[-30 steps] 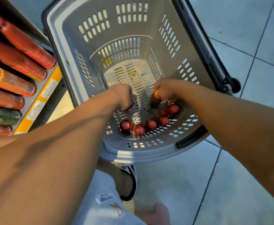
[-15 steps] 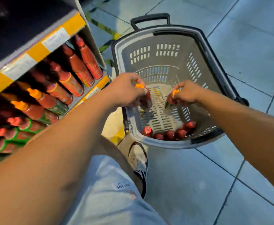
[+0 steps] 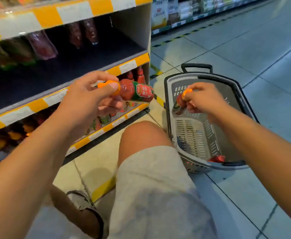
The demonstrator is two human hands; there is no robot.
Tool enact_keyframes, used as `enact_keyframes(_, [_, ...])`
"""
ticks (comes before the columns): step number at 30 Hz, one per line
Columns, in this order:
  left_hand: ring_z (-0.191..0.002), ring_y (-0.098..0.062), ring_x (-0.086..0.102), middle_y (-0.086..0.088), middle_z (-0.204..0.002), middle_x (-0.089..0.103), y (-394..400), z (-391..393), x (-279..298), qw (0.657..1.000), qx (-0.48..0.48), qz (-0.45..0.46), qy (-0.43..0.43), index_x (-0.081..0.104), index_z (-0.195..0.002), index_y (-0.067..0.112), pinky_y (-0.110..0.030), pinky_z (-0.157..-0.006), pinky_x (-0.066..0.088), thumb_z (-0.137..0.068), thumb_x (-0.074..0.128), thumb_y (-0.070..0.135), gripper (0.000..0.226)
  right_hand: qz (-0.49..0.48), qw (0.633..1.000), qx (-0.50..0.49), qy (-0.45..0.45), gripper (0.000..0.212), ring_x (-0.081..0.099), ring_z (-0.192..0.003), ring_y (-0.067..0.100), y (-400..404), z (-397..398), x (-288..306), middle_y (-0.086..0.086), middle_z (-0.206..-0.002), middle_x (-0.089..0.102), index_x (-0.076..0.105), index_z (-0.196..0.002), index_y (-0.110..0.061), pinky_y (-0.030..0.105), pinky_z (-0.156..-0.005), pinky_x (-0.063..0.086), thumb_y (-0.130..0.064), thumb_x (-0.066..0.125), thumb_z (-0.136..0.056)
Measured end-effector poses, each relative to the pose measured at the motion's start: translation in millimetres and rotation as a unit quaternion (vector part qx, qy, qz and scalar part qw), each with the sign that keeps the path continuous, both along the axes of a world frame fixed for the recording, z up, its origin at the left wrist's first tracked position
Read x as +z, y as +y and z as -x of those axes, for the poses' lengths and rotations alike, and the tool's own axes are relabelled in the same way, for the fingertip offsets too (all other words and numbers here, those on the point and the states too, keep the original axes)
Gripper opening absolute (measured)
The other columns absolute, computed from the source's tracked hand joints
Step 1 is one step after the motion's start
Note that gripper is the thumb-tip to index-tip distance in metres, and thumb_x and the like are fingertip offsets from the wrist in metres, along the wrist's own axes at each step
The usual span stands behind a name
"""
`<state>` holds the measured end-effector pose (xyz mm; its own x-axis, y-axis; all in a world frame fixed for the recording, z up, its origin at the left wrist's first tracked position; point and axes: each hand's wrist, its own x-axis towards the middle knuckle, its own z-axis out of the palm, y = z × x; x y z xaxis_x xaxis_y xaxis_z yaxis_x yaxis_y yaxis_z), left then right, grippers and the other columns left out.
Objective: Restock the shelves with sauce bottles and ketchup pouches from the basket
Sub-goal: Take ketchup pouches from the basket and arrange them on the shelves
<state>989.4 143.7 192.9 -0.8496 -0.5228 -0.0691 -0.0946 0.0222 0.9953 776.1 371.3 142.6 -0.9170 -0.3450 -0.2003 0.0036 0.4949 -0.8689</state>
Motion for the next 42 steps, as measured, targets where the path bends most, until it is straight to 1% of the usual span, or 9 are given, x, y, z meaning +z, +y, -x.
enact_keyframes(2, [-0.071,-0.033,0.068,-0.024,-0.087,0.069,-21.3,-31.6,9.3,0.999,0.042,0.002,0.015,0.069,-0.115,0.011,-0.046,-0.079,0.063,-0.099,0.066,0.015,0.017,-0.009,0.999,-0.008,0.037,0.008,0.054,-0.052,0.022,-12.7,-14.1,19.5,0.003,-0.054,0.064,0.071,-0.082,-0.015,0.037,-0.058,0.053,-0.013,0.065,-0.078])
enact_keyframes(7, [-0.071,-0.034,0.066,-0.024,-0.088,0.068,-72.6,-108.5,24.8,0.990,0.139,0.015,0.036,0.070,-0.115,0.009,-0.052,-0.087,0.062,-0.098,0.068,0.017,0.019,-0.028,0.994,0.014,0.106,0.013,0.054,-0.054,0.023,-47.7,-51.5,63.3,0.010,-0.064,0.062,0.074,-0.087,-0.017,0.035,-0.056,0.049,-0.023,0.064,-0.081])
enact_keyframes(12, [-0.064,-0.029,0.065,-0.024,-0.082,0.065,-112.1,-176.7,22.2,0.968,0.243,-0.027,0.065,0.070,-0.113,0.009,-0.050,-0.083,0.064,-0.100,0.065,0.017,0.017,0.022,0.996,0.060,0.068,0.012,0.052,-0.062,0.026,-94.2,-89.2,86.9,0.019,-0.074,0.055,0.069,-0.092,0.000,0.040,-0.062,0.052,-0.008,0.064,-0.085])
enact_keyframes(18, [-0.061,-0.023,0.066,-0.020,-0.079,0.067,-146.7,-248.8,-6.8,0.937,0.335,-0.066,0.079,0.068,-0.108,0.015,-0.043,-0.078,0.065,-0.101,0.063,0.017,0.009,0.040,0.987,0.155,0.007,0.008,0.065,-0.054,0.021,-173.5,-141.4,90.6,0.013,-0.068,0.064,0.069,-0.087,-0.008,0.040,-0.067,0.065,-0.005,0.063,-0.091])
enact_keyframes(23, [-0.063,-0.027,0.066,-0.021,-0.078,0.068,-167.7,-301.5,-38.6,0.903,0.410,-0.099,0.077,0.068,-0.095,0.021,-0.043,-0.078,0.063,-0.099,0.064,0.014,0.009,0.053,0.968,0.237,-0.062,0.007,0.064,-0.066,0.029,-250.2,-196.2,68.3,0.017,-0.069,0.064,0.067,-0.096,-0.004,0.040,-0.069,0.061,-0.005,0.062,-0.092])
enact_keyframes(27, [-0.063,-0.028,0.068,-0.025,-0.083,0.069,-183.6,-336.3,-68.0,0.878,0.464,-0.101,0.055,0.067,-0.105,0.016,-0.038,-0.072,0.063,-0.097,0.066,0.013,0.008,0.031,0.954,0.281,-0.095,0.010,0.065,-0.070,0.030,-307.2,-243.5,43.1,0.021,-0.076,0.067,0.066,-0.101,-0.005,0.030,-0.047,0.056,-0.006,0.062,-0.092])
enact_keyframes(32, [-0.062,-0.025,0.068,-0.021,-0.079,0.070,-204.2,-363.7,-108.2,0.852,0.510,-0.117,0.027,0.066,-0.106,0.015,-0.041,-0.075,0.064,-0.096,0.066,0.015,0.010,0.028,0.947,0.294,-0.124,0.006,0.066,-0.070,0.032,-363.0,-278.9,-6.9,0.020,-0.073,0.065,0.065,-0.090,-0.006,0.051,-0.078,0.065,-0.004,0.060,-0.092])
enact_keyframes(37, [-0.063,-0.024,0.068,-0.014,-0.075,0.070,-226.9,-364.4,-152.0,0.843,0.524,-0.123,-0.001,0.064,-0.107,0.012,-0.042,-0.074,0.065,-0.096,0.067,0.014,0.012,0.004,0.942,0.304,-0.141,0.007,0.060,-0.066,0.028,-399.8,-294.2,-54.6,0.020,-0.073,0.061,0.066,-0.091,-0.007,0.033,-0.054,0.054,-0.005,0.059,-0.093])
enact_keyframes(42, [-0.066,-0.023,0.070,-0.020,-0.080,0.070,-253.3,-349.5,-196.8,0.853,0.509,-0.110,-0.035,0.067,-0.110,0.011,-0.039,-0.069,0.064,-0.095,0.070,0.013,0.015,-0.007,0.943,0.292,-0.160,0.005,0.055,-0.064,0.027,-431.5,-295.1,-94.3,0.018,-0.069,0.058,0.064,-0.096,-0.002,0.036,-0.060,0.050,-0.001,0.058,-0.095])
